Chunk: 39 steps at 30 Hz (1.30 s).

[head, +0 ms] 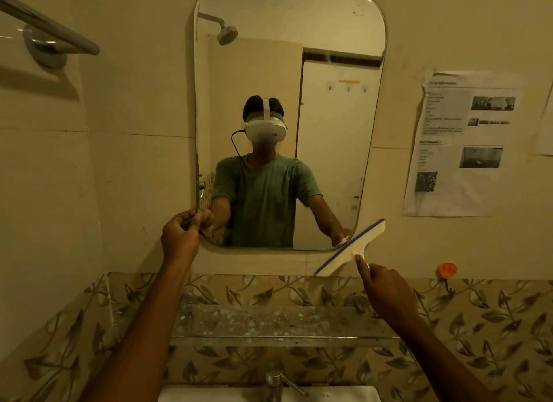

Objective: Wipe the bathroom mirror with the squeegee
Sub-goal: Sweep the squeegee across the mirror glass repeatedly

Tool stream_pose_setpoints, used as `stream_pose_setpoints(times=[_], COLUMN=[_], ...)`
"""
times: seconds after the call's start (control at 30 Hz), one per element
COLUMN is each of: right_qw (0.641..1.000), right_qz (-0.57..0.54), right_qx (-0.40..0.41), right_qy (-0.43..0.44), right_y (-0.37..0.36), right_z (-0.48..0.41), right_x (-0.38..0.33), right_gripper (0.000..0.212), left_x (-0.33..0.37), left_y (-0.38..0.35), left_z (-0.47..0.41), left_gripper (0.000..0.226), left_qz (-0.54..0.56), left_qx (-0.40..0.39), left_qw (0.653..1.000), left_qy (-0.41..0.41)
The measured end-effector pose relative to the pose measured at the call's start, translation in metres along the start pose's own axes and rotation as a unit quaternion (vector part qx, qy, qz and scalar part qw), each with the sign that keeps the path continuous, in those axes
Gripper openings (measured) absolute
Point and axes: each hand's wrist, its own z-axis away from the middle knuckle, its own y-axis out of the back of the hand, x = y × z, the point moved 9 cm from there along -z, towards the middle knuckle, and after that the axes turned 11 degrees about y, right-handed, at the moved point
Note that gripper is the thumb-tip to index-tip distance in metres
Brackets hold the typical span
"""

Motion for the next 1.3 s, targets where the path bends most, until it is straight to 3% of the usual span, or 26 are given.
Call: stream_pose_setpoints(times=[0.17,0.33,0.53,0.63,0.8,0.93,1.13,1.3], right_qw=[0.998,0.987,0.954,0.936,0.921,0.924,0.923,0.934], right_qz=[-0.017,-0.114,-0.23,-0.274,-0.287,-0.249,-0.278,-0.255], right_qx=[0.054,0.093,0.147,0.174,0.227,0.261,0.245,0.245], right_qy=[0.025,0.059,0.122,0.136,0.136,0.13,0.108,0.059], right_y=[0.019,0.045,0.094,0.131,0.196,0.234,0.201,0.135], right_z=[0.002,-0.033,-0.08,-0.113,-0.166,-0.199,-0.19,-0.138], right_x=[-0.022,-0.082,-0.148,-0.168,-0.185,-0.196,-0.191,-0.175], right_gripper=[0.067,0.066,0.036,0.034,0.032,0.042,0.047,0.042], left_x=[-0.001,0.019,0.119,0.172,0.224,0.23,0.226,0.225], left_y=[-0.001,0.003,-0.01,-0.02,-0.031,-0.033,-0.038,-0.038], left_z=[-0.004,-0.004,-0.009,-0.014,-0.024,-0.026,-0.029,-0.03], left_gripper=[0.021,0.01,0.025,0.03,0.029,0.024,0.019,0.01], left_qz=[-0.006,-0.011,-0.003,-0.003,0.02,0.038,0.056,0.048], left_qx=[-0.025,-0.051,-0.068,-0.065,-0.054,-0.042,-0.095,-0.082], left_qw=[1.0,0.999,0.993,0.988,0.985,0.987,0.986,0.986], left_qy=[0.013,-0.004,-0.097,-0.139,-0.164,-0.152,-0.127,-0.137])
